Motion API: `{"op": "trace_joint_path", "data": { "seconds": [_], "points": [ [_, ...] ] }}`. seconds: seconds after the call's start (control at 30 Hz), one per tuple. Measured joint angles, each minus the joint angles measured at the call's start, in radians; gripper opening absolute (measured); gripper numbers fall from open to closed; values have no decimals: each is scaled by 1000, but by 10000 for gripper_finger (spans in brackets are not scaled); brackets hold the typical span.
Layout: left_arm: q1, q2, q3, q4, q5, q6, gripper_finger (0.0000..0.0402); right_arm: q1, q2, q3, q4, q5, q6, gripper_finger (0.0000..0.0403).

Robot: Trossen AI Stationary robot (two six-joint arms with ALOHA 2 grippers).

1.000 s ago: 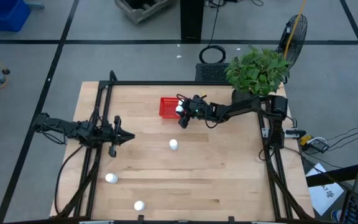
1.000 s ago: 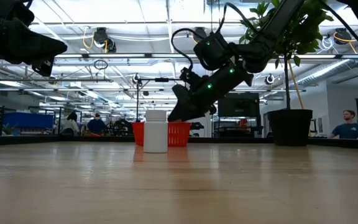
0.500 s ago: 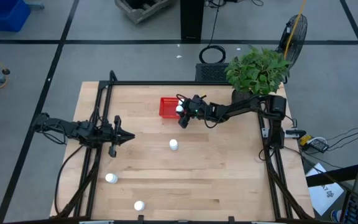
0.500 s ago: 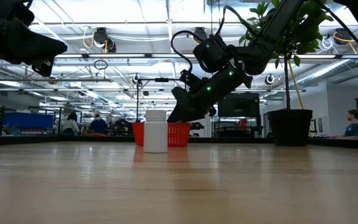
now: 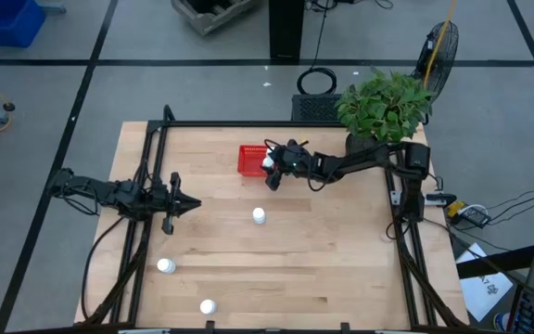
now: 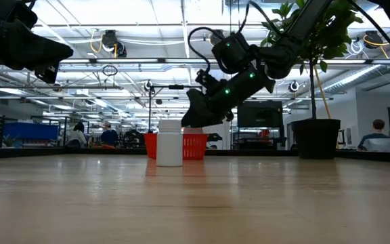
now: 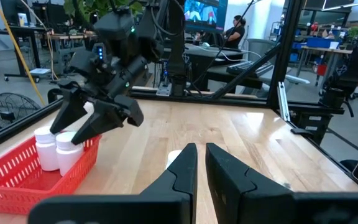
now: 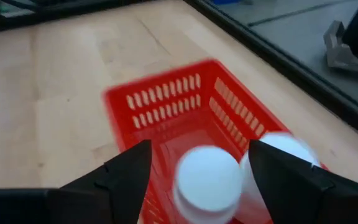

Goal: Pick and place pill bottles into a basket
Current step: Put the white pill bottle into the orange basket

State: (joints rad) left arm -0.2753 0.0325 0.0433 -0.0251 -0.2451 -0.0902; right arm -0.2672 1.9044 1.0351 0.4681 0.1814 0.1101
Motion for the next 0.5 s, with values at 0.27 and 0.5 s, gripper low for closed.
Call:
{"op": "trace_joint_path", "data": {
  "seconds": [0.27, 0.5],
  "points": [
    [0, 0, 0, 0, 0, 0, 35, 77, -65, 0, 15, -25, -77, 262],
    [0, 0, 0, 0, 0, 0, 35, 192, -76, 0, -11, -108, -148, 267]
  ]
}}
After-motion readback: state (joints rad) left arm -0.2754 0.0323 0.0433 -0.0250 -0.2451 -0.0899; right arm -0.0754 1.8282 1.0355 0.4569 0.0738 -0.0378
